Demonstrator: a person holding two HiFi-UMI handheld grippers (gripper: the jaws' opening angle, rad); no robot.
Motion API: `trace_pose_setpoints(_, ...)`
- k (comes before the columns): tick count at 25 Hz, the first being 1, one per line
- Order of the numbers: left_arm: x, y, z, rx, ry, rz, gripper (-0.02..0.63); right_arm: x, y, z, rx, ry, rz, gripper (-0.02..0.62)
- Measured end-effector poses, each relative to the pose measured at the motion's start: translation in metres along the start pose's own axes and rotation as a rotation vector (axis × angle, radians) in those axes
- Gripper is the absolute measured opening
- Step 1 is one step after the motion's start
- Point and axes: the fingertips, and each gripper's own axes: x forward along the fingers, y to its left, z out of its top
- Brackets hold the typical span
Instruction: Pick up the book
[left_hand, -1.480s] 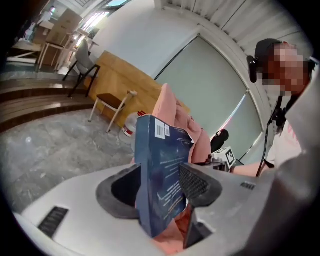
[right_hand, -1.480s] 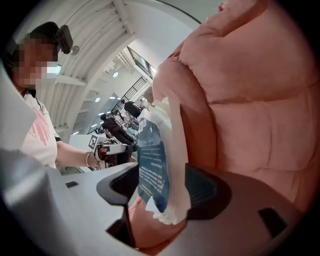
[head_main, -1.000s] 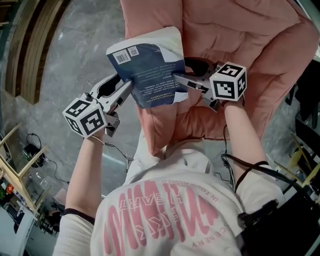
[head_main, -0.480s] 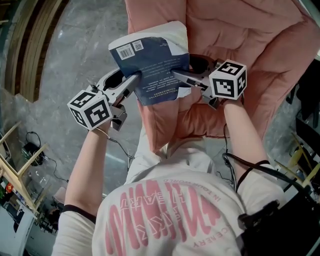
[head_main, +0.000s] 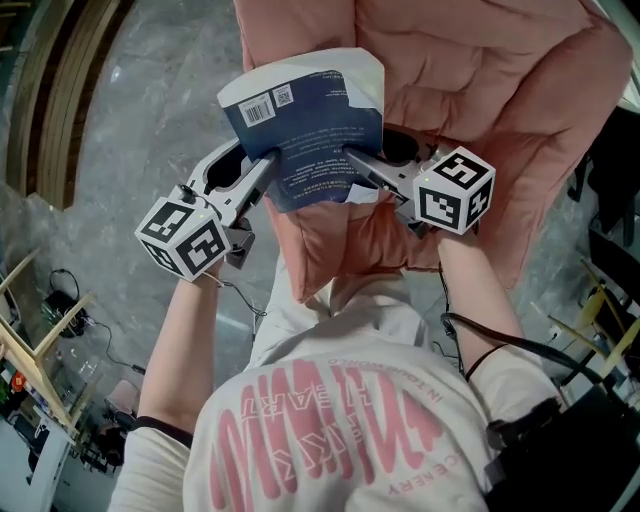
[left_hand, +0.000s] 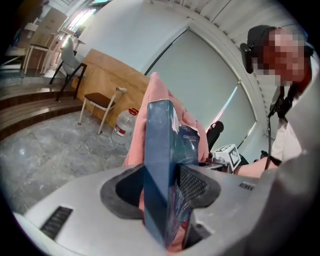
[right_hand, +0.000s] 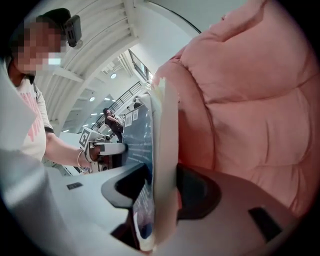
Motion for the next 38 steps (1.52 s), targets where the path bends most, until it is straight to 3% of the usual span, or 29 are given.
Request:
trace_pose_setpoints(9,-0.005,-0.012,0.011,0.030,-0.012,-0.013,0.202,-0.012,0.013,0.011,-0.048,-0.040,-0.005,0.186)
trace_pose_setpoints(38,-0.024,-0.034,0.033,0.082,-0.166,0.075,0.202,-0.027,0.032,0.037,-0.142,-0.073,0.018,0.184)
